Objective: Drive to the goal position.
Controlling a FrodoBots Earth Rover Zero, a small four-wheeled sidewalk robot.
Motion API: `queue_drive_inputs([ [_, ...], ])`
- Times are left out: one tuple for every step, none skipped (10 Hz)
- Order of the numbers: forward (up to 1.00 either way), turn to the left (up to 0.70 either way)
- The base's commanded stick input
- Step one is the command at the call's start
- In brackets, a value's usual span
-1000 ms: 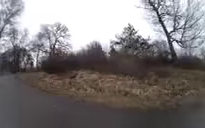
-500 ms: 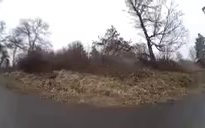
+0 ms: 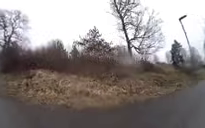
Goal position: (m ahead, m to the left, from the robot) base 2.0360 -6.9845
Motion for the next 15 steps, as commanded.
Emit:
queue_drive_inputs([
  [0.0,-0.69],
  [0.0,-0.69],
  [0.0,-0.69],
  [0.0,-0.69],
  [0.0,-0.69],
  [0.0,-0.69],
  [0.0,-0.69],
  [0.0,-0.69],
  [0.0,-0.69],
  [0.0,-0.69],
  [0.0,-0.69],
  [0.0,-0.69],
  [0.0,-0.69],
  [0.0,-0.69],
  [0.0,-0.69],
])
